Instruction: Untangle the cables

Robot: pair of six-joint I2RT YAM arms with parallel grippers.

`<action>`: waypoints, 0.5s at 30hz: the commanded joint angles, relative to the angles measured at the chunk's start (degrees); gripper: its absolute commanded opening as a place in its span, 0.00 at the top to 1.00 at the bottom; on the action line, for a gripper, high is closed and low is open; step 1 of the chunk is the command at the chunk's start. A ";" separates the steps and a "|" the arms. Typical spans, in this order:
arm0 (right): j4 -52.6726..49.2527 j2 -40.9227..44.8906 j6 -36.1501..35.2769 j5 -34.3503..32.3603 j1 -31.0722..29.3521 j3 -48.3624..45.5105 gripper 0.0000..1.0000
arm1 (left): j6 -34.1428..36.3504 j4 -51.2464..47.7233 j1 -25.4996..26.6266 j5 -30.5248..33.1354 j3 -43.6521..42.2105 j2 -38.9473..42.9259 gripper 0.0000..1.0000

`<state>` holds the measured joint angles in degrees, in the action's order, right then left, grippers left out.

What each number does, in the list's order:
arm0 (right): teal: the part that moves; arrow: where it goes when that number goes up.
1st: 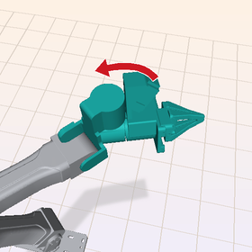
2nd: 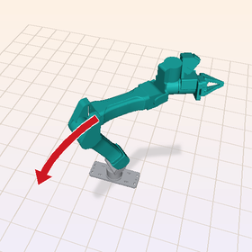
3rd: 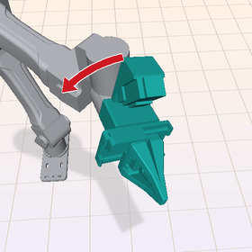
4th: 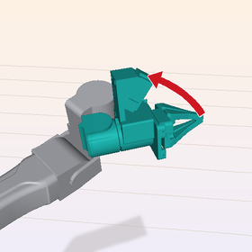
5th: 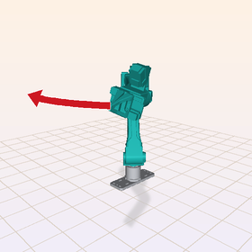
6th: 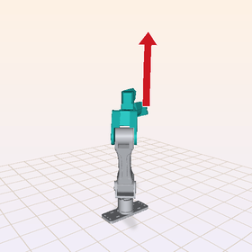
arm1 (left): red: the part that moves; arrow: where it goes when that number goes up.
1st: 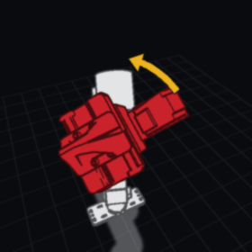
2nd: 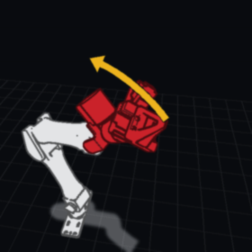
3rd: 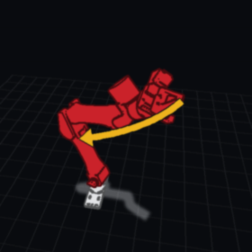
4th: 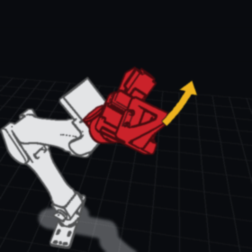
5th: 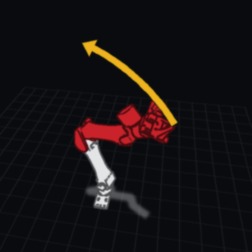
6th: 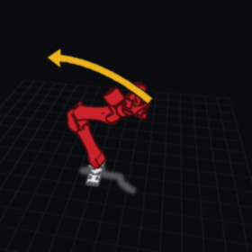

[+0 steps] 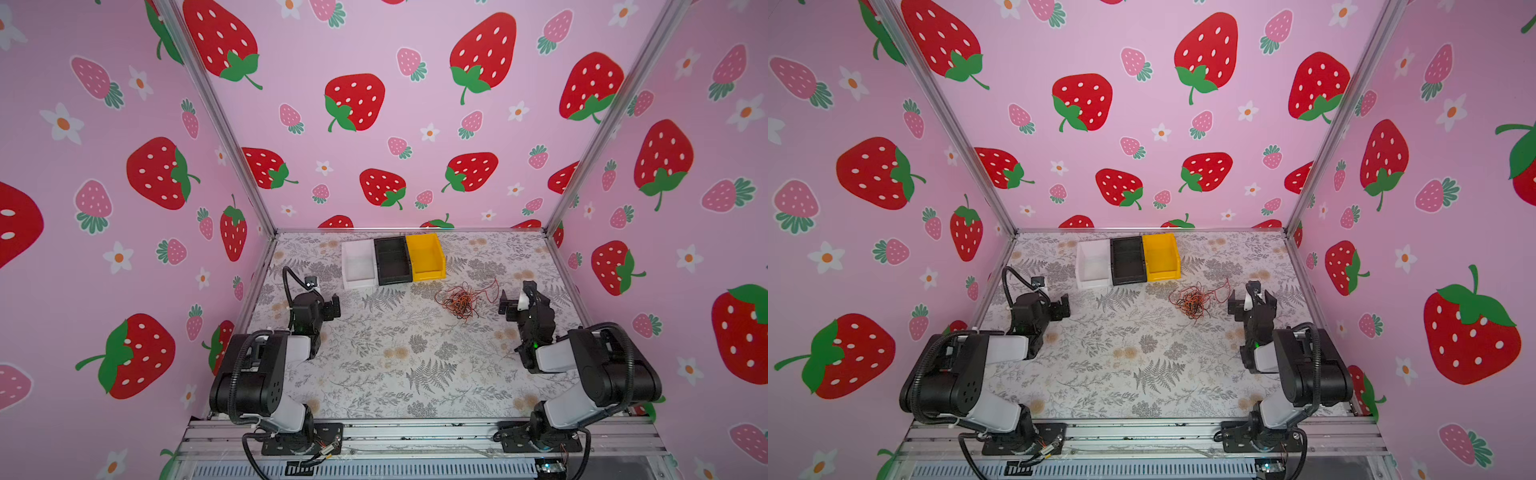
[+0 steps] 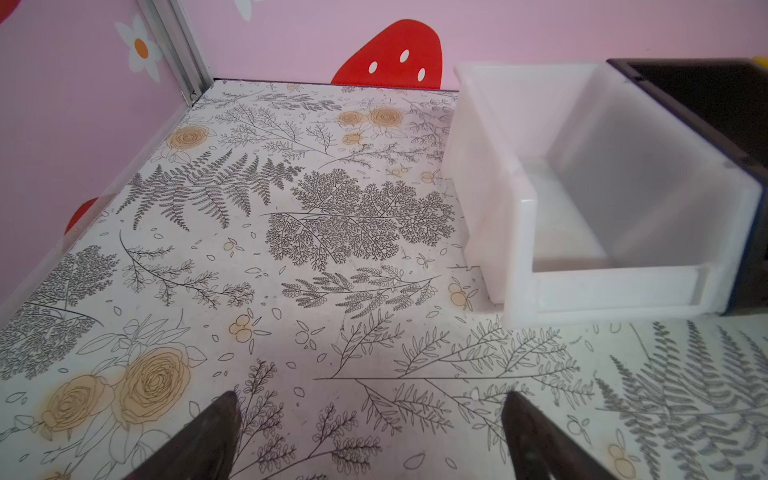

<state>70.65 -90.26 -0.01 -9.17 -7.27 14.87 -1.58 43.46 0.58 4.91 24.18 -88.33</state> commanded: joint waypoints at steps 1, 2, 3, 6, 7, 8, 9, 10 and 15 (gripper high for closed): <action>1.02 0.10 0.27 0.49 0.40 0.60 0.01 | -0.26 0.66 -0.23 -0.42 1.66 -0.44 0.01; 0.95 0.09 0.27 0.51 0.41 0.60 0.01 | -0.37 0.66 -0.23 -0.42 1.66 -0.47 0.01; 1.06 0.08 0.26 0.47 0.41 0.60 0.01 | -0.33 0.66 -0.23 -0.42 1.70 -0.54 0.01; 1.06 0.08 0.36 0.42 0.41 0.60 0.01 | -0.44 0.44 -0.49 -0.94 1.84 -0.52 0.01; 1.07 0.08 0.36 0.43 0.39 0.60 0.01 | -0.43 0.45 -0.51 -1.03 1.92 -0.60 0.01; 1.02 0.08 0.35 0.40 0.41 0.60 0.01 | -0.44 0.42 -0.58 -1.04 1.91 -0.52 0.01; 1.05 0.09 0.35 0.47 0.41 0.60 0.01 | -0.43 0.46 -0.58 -1.04 1.83 -0.52 0.01; 1.07 0.08 0.35 0.43 0.41 0.60 0.01 | -0.44 0.43 -0.58 -1.04 1.86 -0.52 0.01; 1.15 0.08 0.08 0.62 0.19 0.57 0.01 | -0.44 0.31 -0.58 -1.04 2.00 -0.65 0.01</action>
<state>70.65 -90.26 -0.01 -8.91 -7.22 14.87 -1.76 43.44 0.30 4.38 24.27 -88.33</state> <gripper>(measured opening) 0.993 0.990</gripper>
